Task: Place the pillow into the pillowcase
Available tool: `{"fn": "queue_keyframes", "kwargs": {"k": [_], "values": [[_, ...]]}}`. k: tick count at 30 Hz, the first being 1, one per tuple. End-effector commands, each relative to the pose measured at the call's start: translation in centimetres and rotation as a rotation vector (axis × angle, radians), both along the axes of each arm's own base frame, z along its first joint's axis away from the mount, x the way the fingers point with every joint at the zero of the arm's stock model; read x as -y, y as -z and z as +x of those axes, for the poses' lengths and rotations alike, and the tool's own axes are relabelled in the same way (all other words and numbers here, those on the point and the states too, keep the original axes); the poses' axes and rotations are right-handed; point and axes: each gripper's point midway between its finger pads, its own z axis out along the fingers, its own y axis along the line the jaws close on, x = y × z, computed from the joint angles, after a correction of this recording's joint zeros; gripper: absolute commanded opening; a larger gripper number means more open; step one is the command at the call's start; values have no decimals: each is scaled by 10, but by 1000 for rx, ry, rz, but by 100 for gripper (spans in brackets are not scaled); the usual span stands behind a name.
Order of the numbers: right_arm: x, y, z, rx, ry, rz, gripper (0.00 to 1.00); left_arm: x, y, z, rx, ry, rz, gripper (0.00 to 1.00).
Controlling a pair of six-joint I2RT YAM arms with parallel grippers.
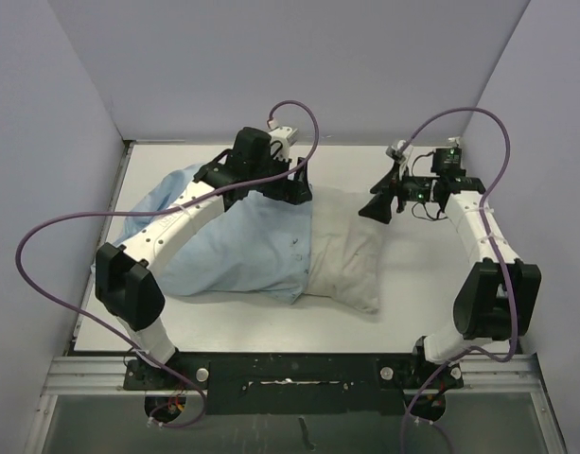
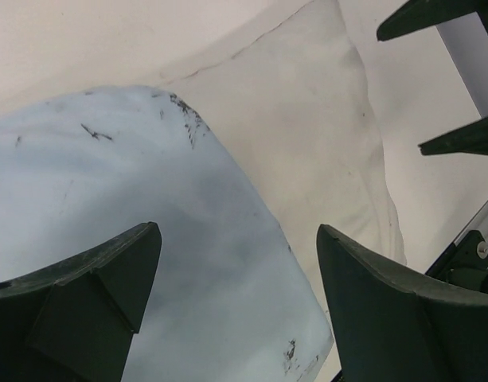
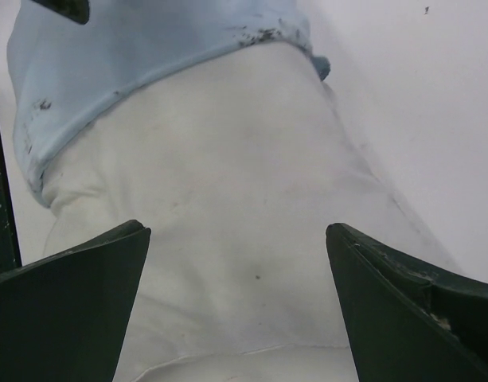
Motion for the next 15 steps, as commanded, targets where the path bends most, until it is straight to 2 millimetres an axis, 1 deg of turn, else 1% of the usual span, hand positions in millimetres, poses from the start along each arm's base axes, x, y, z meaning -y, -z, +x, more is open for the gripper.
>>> {"fn": "queue_keyframes", "kwargs": {"k": [1, 5, 7, 10, 13, 15], "values": [[-10, -17, 28, -22, -2, 54, 100, 8, -17, 13, 61, 44, 17, 78], [-12, 12, 38, -85, -4, -7, 100, 8, -11, 13, 60, 69, 43, 77], [-11, 22, 42, -94, 11, -21, 100, 6, -9, 14, 71, 75, 52, 77], [-10, 35, 46, -98, 30, -47, 99, 6, 0, 15, 74, 86, 65, 77], [-17, 51, 44, -127, 17, -58, 99, 8, 10, 18, 75, 87, 70, 74], [-24, 65, 39, -154, -11, -62, 99, 10, 17, 21, 74, 87, 80, 72]]}}
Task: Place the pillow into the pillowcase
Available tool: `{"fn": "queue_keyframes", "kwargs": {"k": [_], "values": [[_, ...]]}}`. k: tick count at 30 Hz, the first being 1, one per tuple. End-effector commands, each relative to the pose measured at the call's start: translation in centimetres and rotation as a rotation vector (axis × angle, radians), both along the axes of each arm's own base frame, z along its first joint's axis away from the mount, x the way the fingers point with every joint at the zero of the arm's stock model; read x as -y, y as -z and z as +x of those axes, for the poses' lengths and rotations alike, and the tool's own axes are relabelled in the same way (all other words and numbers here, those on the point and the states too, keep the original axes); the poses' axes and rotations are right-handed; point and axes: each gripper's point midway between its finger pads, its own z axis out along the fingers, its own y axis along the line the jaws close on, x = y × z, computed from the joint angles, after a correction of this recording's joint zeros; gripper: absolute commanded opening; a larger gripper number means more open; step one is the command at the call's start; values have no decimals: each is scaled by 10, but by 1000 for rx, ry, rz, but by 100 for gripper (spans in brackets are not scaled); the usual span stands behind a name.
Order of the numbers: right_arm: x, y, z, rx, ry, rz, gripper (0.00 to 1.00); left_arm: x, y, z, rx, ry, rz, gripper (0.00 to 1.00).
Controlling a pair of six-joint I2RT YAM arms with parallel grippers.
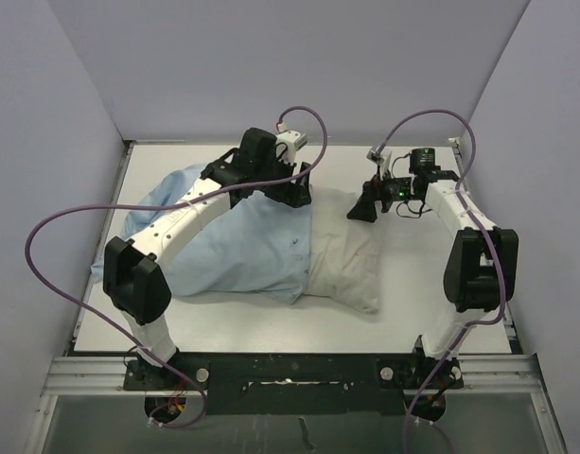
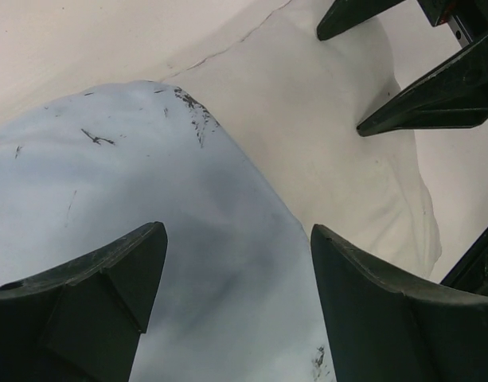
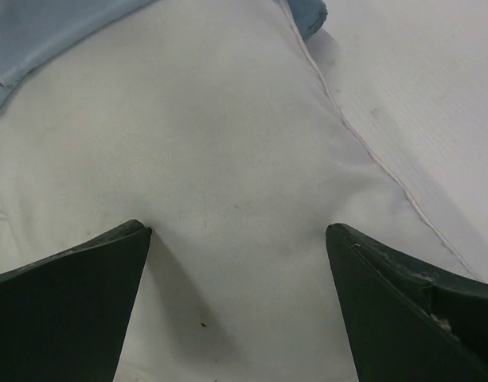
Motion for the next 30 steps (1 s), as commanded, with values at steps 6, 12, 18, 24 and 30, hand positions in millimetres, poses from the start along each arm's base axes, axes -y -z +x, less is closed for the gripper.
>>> {"fn": "queue_keyframes", "kwargs": {"k": [6, 12, 18, 24, 30], "values": [[-27, 39, -22, -59, -109, -11, 70, 14, 37, 29, 46, -15, 63, 61], [-20, 31, -25, -44, -98, 4, 32, 15, 59, 34, 13, -43, 128, 45], [-24, 11, -29, -32, -105, 77, 5, 42, 8, 21, 20, 25, -50, 3], [-38, -85, -6, 205, -107, 141, 0, 116, -116, -24, 84, 316, -470, 0], [-39, -198, -18, 601, -170, 163, 0, 139, -181, -84, 310, 479, -569, 0]]}}
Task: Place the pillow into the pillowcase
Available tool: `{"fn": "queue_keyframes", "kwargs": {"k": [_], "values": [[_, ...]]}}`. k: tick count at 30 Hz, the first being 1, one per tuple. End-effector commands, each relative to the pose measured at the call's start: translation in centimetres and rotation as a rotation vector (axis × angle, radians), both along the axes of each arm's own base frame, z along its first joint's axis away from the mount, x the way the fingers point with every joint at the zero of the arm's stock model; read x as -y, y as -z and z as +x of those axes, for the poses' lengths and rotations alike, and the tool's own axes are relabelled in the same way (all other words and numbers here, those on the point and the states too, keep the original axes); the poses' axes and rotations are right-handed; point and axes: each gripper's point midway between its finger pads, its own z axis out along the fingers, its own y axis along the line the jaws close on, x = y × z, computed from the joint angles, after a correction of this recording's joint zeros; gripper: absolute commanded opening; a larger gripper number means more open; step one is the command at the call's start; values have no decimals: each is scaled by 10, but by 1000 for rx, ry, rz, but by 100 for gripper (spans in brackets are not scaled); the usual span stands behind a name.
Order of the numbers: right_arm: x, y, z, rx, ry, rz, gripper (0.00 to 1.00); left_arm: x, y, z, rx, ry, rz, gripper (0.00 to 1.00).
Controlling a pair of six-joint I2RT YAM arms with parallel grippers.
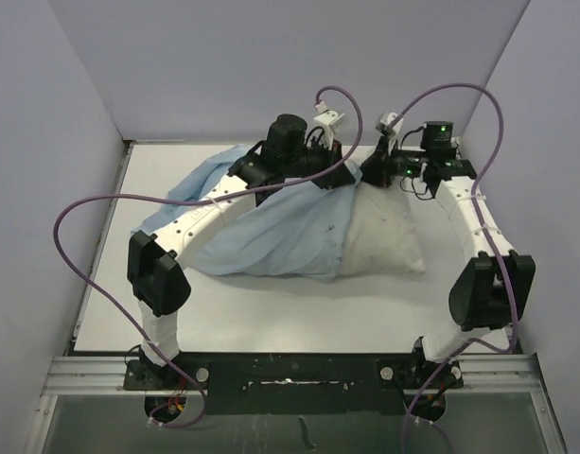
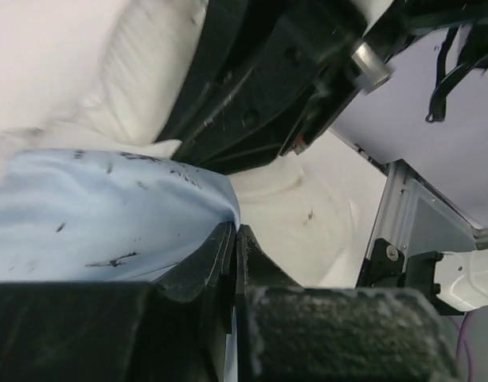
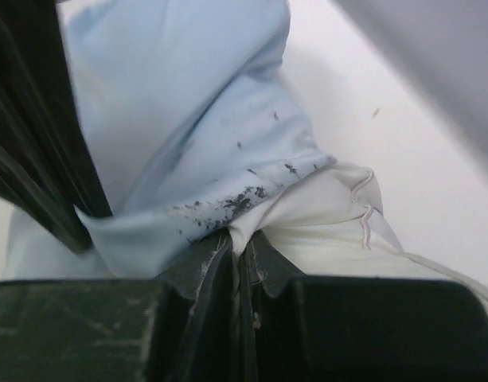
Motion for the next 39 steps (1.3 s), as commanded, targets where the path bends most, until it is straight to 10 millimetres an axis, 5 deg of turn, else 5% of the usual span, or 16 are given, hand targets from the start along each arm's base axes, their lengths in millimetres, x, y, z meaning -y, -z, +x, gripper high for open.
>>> {"fn": "queue_keyframes", "kwargs": {"k": [1, 4, 6, 8, 11, 14, 18, 22, 24, 26, 30, 33, 35, 37, 39], "values": [[-16, -115, -34, 423, -131, 73, 0, 26, -114, -73, 311, 190, -293, 0], [-8, -48, -51, 497, -148, -30, 0, 0, -73, -70, 343, 61, -288, 0], [0, 15, -70, 476, -188, -133, 0, -16, 1, -68, 288, -15, -201, 4], [9, 53, -96, 449, -276, -200, 16, -30, 56, -70, 232, -59, -128, 7], [21, 57, -120, 386, -333, -258, 53, -45, 112, -83, 138, -91, -63, 8], [28, 38, -143, 358, -352, -217, 76, -51, 129, -97, 130, -114, -47, 8], [25, -26, -169, 422, -356, -117, 97, -56, 138, -113, 142, -108, -24, 2], [24, -61, -143, 373, -225, -79, 98, -62, 145, -122, 141, -102, -16, 0], [27, -43, -118, 299, -163, -115, 98, -64, 144, -124, 142, -105, -26, 0], [26, -3, -100, 193, -145, -191, 98, -66, 141, -127, 147, -107, -40, 0], [8, 81, -99, 3, -208, -314, 97, -71, 129, -129, 168, -108, -50, 0], [-15, 96, -113, -95, -292, -289, 71, -74, 111, -127, 214, -112, -54, 0], [-28, 71, -109, -58, -335, -274, 33, -77, 88, -117, 266, -127, -65, 0], [-35, 17, -78, 104, -285, -300, 3, -72, 38, -98, 347, -136, -102, 0], [-39, -55, -43, 314, -204, -299, 0, -70, -11, -78, 423, -150, -111, 0]]}}
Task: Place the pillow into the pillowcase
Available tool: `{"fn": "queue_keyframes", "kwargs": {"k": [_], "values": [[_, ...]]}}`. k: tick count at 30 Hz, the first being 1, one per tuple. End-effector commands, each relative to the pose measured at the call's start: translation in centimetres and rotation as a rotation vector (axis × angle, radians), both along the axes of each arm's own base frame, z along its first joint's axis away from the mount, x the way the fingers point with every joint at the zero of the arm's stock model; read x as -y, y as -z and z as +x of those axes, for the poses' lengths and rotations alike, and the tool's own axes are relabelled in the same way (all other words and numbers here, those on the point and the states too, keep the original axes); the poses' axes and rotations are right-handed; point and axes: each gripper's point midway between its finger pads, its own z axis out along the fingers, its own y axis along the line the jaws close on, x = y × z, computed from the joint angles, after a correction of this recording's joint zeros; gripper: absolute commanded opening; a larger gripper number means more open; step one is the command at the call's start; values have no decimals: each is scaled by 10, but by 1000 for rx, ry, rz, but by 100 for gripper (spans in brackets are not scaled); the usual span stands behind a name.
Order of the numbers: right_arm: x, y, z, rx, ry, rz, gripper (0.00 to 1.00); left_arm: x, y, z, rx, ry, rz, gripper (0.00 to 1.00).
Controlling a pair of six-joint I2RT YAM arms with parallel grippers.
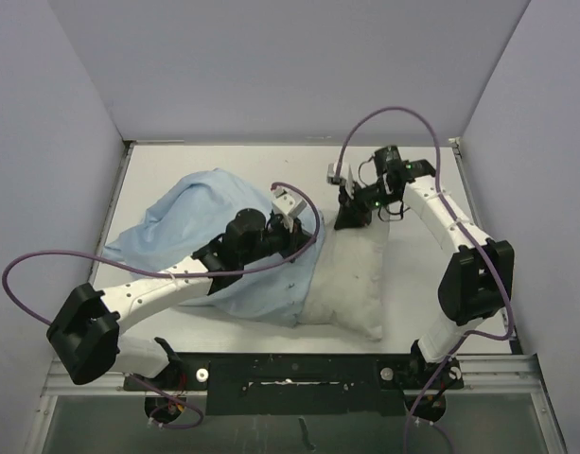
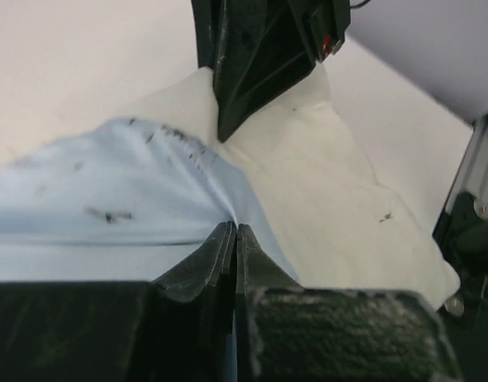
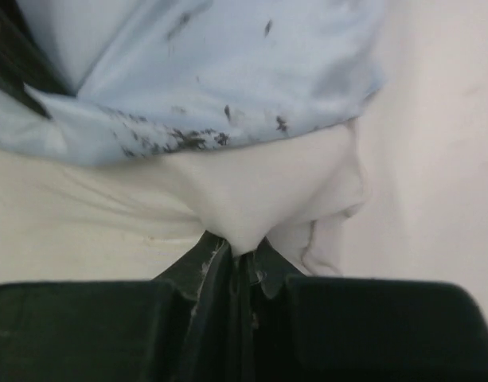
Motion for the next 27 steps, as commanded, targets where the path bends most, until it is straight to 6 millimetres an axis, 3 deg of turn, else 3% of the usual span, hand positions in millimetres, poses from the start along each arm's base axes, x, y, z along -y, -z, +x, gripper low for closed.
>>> {"fn": "queue_keyframes", "kwargs": {"k": [1, 3, 5, 7, 8, 9, 10, 11, 15, 17, 18, 20, 22, 24, 27], "values": [[-18, -202, 75, 603, 60, 122, 0, 7, -150, 44, 268, -23, -107, 0], [-19, -269, 87, 794, 77, 170, 0, 6, -202, 58, 358, -43, -138, 0], [-20, -312, 83, 905, 75, 216, 0, 5, -244, 63, 441, -49, -174, 0], [-22, -324, 65, 951, 19, 254, 0, 6, -273, 56, 513, -21, -203, 0], [-24, -317, 52, 965, -29, 265, 0, 8, -278, 47, 542, 16, -206, 0], [-29, -305, 35, 973, -112, 286, 0, 12, -279, 33, 574, 57, -214, 0], [-31, -281, 19, 957, -187, 285, 0, 16, -267, 23, 582, 89, -206, 0], [-30, -247, 6, 921, -259, 259, 0, 18, -252, 16, 581, 108, -198, 0], [-7, -89, -19, 742, -309, 99, 0, 19, -120, 14, 343, 90, -115, 0], [4, -26, -39, 635, -321, 43, 1, 19, -57, 5, 202, 81, -100, 0], [8, -5, -51, 580, -327, 32, 1, 16, -19, -6, 129, 80, -77, 4], [12, 17, -71, 507, -334, 31, 1, 14, 14, -20, 63, 65, -55, 16], [14, 21, -81, 484, -344, 35, 1, 7, 25, -29, 41, 31, -39, 33], [13, 19, -85, 462, -345, 46, 1, -4, 17, -32, 31, -16, -46, 46], [9, 23, -93, 407, -352, 79, 2, -26, -17, -36, 34, -82, -79, 61]]}}
